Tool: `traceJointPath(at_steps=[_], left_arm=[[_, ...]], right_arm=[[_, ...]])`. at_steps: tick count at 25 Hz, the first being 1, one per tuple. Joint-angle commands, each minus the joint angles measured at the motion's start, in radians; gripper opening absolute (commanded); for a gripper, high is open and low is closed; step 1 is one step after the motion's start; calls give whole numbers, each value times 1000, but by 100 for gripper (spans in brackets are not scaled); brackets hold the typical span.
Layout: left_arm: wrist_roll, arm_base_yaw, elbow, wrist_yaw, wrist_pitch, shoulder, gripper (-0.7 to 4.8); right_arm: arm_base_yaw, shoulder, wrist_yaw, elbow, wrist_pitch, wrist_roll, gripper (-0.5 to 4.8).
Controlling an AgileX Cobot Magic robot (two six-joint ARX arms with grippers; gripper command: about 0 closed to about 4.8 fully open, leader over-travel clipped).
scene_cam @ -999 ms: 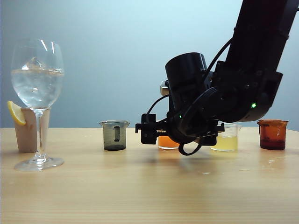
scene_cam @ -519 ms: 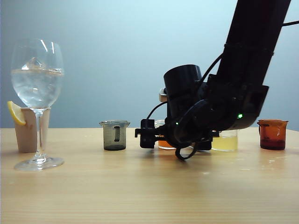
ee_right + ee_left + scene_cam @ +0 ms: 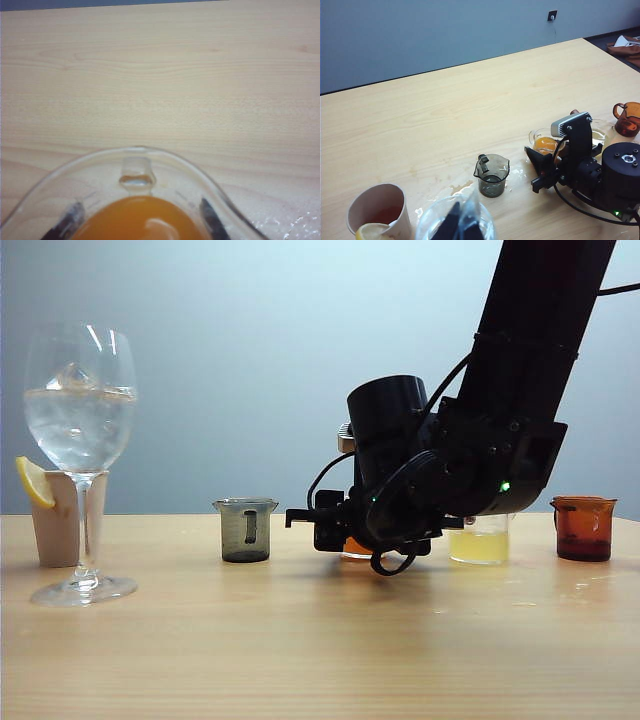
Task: Pick up the second measuring cup from the left, pour the orange juice inside into the goblet, and finally put the measuring cup back in its original place.
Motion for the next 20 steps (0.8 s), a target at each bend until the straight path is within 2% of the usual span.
traceJointPath(at_steps=[1,4,8,11,14,20], left_arm=[[0,1,3,2,11,-2,-3],[0,1,3,2,10,-2,-3],[0,1,3,2,10,-2,-3],[0,1,3,2,10,-2,-3],[0,1,3,2,10,-2,-3],[0,1,3,2,10,-2,-3]], right_arm=[[1,-3,-4,0,6,3,156],[1,-14,-28,-1,25,-15,156],[2,-109,-136,-1,-13,-120,156],[2,-172,-202,-1,-57,-137,156],[2,-294,-317,-1,-151,-137,156],[7,-415,-368,-1,-190,-136,156]])
